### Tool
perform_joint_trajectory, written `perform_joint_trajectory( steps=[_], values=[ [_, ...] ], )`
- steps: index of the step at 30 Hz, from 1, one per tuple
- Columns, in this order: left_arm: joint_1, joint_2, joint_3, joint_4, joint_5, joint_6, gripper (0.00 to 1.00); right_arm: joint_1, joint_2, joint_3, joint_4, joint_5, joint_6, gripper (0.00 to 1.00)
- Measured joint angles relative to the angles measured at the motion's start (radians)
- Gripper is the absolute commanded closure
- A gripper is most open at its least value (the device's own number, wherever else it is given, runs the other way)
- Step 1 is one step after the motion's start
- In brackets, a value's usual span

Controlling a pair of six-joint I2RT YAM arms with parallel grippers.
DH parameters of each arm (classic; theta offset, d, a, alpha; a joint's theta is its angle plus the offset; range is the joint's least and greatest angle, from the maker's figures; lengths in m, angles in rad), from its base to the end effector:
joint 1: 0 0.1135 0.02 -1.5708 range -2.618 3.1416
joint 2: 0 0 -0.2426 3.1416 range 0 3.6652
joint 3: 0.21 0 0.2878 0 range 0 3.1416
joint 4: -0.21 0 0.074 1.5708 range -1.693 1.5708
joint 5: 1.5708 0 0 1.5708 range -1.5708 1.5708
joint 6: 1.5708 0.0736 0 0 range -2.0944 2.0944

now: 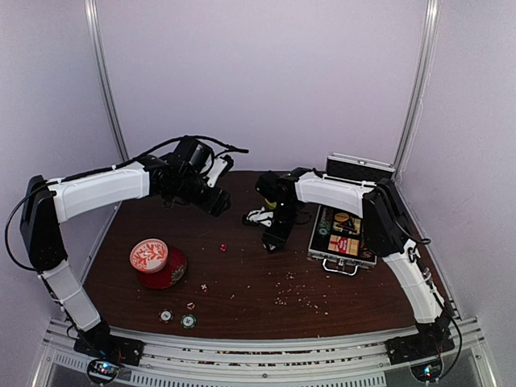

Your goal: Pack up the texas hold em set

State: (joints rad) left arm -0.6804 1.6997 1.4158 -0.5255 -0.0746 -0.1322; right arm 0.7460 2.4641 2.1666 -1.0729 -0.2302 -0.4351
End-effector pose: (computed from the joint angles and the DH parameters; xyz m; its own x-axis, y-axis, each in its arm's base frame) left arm 0.3454 -0.2725 0.2261 -0.6352 0.3450 -0.6910 0.5081 0.8605 -0.0375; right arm 0.3740 0.3685 0.0977 -0.3601 -0.8915 -0.2748 -0.9328 0.3401 0.1189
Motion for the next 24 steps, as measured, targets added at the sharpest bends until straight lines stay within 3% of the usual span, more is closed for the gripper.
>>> perform_joint_trajectory(
  steps=[7, 17, 24],
  values=[
    [0.001, 0.000, 0.000, 0.000, 0.001, 0.000, 0.34, 0.000, 0.010, 0.015, 0.000, 0.000, 0.017, 0.41],
    [0.001, 0.000, 0.000, 0.000, 0.006, 0.000, 0.34, 0.000, 0.015, 0.021, 0.007, 0.009, 0.020, 0.55],
    [0.001, 0.000, 0.000, 0.000, 0.008, 0.000, 0.34, -0.001, 0.014, 0.020, 0.007, 0.008, 0.020, 0.57]
  ],
)
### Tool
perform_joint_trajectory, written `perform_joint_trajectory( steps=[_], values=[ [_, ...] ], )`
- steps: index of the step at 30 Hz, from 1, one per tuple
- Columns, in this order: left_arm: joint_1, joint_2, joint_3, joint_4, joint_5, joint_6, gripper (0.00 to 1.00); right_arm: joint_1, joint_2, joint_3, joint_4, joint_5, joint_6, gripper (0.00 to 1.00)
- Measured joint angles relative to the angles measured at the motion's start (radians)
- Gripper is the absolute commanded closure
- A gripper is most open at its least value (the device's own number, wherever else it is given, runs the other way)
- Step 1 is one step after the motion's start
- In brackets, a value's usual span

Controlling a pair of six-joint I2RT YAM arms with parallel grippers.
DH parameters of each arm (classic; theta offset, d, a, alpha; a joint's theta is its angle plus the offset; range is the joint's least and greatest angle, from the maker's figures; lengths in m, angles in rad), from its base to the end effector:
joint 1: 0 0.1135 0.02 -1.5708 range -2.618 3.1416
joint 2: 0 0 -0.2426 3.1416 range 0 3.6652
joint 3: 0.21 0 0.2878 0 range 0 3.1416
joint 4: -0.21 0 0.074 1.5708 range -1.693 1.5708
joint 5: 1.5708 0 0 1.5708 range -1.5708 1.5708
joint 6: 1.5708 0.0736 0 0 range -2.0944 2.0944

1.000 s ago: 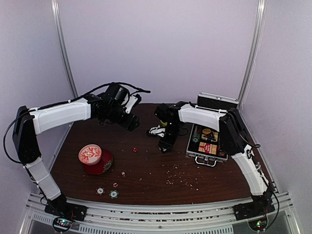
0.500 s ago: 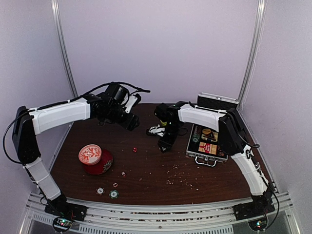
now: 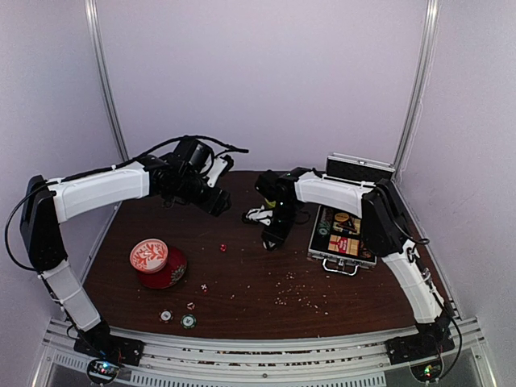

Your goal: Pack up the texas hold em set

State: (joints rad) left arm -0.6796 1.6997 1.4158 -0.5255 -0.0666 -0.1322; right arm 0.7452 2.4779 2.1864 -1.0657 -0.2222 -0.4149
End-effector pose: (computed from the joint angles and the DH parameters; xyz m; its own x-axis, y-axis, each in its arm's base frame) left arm 0.3453 -0.2727 0.2261 -0.6361 0.3449 -0.6903 0.5120 0.8579 -0.0432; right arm 0.3777 0.3705 0.0970 -0.3769 -0.8827 -0.2808 -0.9263 0.3599 0.1116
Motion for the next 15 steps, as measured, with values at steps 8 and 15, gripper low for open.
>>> perform_joint_trajectory(
  steps=[8, 15],
  values=[
    [0.000, 0.000, 0.000, 0.000, 0.000, 0.000, 0.34, 0.006, -0.127, -0.204, -0.006, -0.031, 0.000, 0.57],
    [0.000, 0.000, 0.000, 0.000, 0.003, 0.000, 0.34, 0.009, -0.287, -0.401, -0.021, -0.044, -0.001, 0.57]
  ],
)
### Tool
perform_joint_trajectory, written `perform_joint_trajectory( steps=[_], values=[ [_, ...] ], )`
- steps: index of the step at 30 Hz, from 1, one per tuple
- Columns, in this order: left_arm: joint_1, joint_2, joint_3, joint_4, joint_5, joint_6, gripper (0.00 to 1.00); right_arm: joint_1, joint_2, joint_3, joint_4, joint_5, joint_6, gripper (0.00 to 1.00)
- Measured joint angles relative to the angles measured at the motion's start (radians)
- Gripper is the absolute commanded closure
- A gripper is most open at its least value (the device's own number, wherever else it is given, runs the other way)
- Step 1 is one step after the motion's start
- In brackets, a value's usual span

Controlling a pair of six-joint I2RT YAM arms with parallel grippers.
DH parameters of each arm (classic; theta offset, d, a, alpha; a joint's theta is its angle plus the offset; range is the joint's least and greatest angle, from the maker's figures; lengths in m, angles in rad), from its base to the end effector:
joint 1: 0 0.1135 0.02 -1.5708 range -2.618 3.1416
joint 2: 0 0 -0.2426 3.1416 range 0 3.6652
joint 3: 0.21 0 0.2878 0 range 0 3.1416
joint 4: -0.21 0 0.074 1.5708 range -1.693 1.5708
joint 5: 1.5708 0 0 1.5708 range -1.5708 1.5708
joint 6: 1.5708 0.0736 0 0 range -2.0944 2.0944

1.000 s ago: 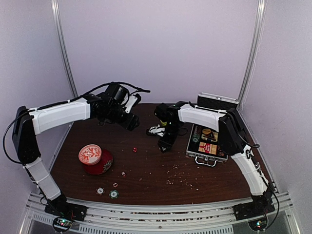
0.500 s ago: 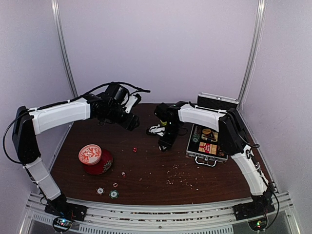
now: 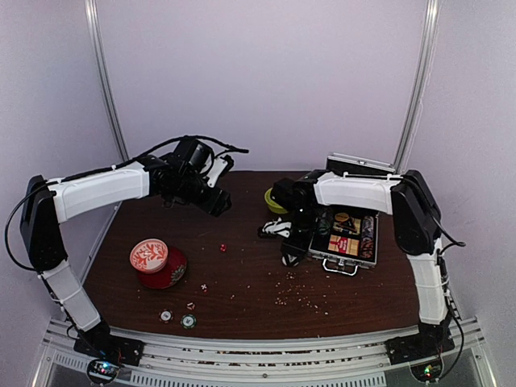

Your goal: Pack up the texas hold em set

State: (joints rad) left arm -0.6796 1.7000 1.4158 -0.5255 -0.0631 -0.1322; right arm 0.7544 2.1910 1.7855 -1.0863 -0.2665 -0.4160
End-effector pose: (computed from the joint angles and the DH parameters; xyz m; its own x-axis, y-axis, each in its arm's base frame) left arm 0.3451 -0.2729 0.2260 -0.6365 0.3452 -0.6897 0.5140 0.8566 -0.0457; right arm 0.3181 0.3256 0.1105 -0.3914 -0.9028 -0.1783 -0.9117 0.3541 0.2082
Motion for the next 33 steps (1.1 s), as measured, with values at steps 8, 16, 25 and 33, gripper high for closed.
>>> perform_joint_trajectory(
  steps=[8, 16, 25, 33],
  values=[
    [0.000, 0.004, 0.000, 0.000, 0.008, 0.000, 0.34, 0.001, -0.086, -0.046, 0.010, -0.002, -0.003, 0.57],
    [0.000, 0.008, 0.000, 0.000, 0.015, 0.000, 0.34, -0.015, -0.087, -0.057, 0.013, 0.007, -0.004, 0.57],
    [0.000, 0.008, 0.000, 0.000, 0.022, 0.000, 0.34, -0.147, -0.179, -0.121, 0.016, 0.051, -0.008, 0.57],
    [0.000, 0.008, 0.000, 0.000, 0.027, 0.000, 0.34, -0.333, -0.220, -0.267, 0.061, 0.107, -0.030, 0.56]
  ],
)
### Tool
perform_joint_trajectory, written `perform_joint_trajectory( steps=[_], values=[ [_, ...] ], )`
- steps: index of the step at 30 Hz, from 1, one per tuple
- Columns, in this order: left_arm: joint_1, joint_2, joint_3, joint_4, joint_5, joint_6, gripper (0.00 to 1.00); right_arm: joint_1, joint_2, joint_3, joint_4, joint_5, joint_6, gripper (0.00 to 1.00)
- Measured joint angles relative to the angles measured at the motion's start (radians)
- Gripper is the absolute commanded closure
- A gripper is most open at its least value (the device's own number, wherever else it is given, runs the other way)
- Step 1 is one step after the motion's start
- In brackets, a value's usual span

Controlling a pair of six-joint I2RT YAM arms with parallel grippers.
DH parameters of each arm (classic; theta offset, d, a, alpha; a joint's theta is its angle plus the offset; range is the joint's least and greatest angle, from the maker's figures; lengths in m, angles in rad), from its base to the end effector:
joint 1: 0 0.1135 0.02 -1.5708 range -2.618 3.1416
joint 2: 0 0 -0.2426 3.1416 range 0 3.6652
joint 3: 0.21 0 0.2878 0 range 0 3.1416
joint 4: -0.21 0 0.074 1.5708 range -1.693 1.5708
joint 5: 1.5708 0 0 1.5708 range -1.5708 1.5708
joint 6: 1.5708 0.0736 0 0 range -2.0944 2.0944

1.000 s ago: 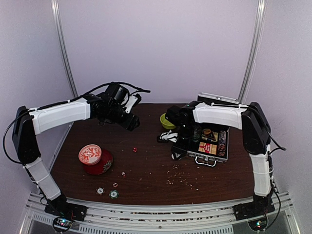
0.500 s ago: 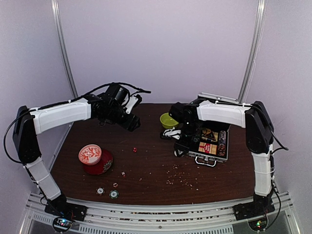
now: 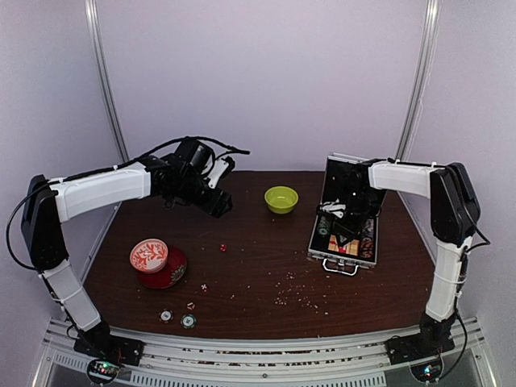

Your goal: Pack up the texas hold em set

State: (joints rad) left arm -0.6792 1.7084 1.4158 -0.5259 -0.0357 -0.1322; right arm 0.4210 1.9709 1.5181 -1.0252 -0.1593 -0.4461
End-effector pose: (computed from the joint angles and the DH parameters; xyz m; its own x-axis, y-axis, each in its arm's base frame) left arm 0.3447 -0.2749 0.2223 -0.6434 0.3501 -0.6808 0.5286 0.8464 -0.0642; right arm 0.3671 0.1772 0.1217 -0.6400 -0.7533 -0.1517 -0.7682 0.6320 0.1025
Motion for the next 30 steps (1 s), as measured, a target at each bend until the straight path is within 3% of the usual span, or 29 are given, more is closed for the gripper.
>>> perform_joint_trajectory(
  steps=[3, 10, 20, 26, 27, 29, 30],
  values=[
    [0.000, 0.003, 0.000, 0.000, 0.004, 0.000, 0.34, -0.034, 0.000, -0.020, 0.006, 0.008, 0.000, 0.56],
    [0.000, 0.004, 0.000, 0.000, 0.010, 0.000, 0.34, -0.038, 0.000, -0.025, 0.028, 0.012, -0.003, 0.44],
    [0.000, 0.004, 0.000, 0.000, 0.010, 0.000, 0.34, -0.038, -0.003, 0.025, -0.003, -0.014, 0.000, 0.39],
    [0.000, 0.014, 0.000, -0.001, -0.025, 0.000, 0.34, -0.013, -0.109, 0.042, 0.032, -0.084, 0.005, 0.34],
    [0.000, 0.020, 0.001, -0.004, -0.040, 0.000, 0.34, -0.005, -0.134, 0.042, 0.044, -0.093, 0.004, 0.30],
    [0.000, 0.042, 0.015, -0.034, -0.076, 0.000, 0.36, 0.007, -0.185, 0.039, 0.079, -0.118, 0.004, 0.02],
    [-0.001, 0.060, 0.031, -0.056, -0.097, 0.000, 0.36, 0.013, -0.216, 0.026, 0.113, -0.134, 0.010, 0.00]
  ],
)
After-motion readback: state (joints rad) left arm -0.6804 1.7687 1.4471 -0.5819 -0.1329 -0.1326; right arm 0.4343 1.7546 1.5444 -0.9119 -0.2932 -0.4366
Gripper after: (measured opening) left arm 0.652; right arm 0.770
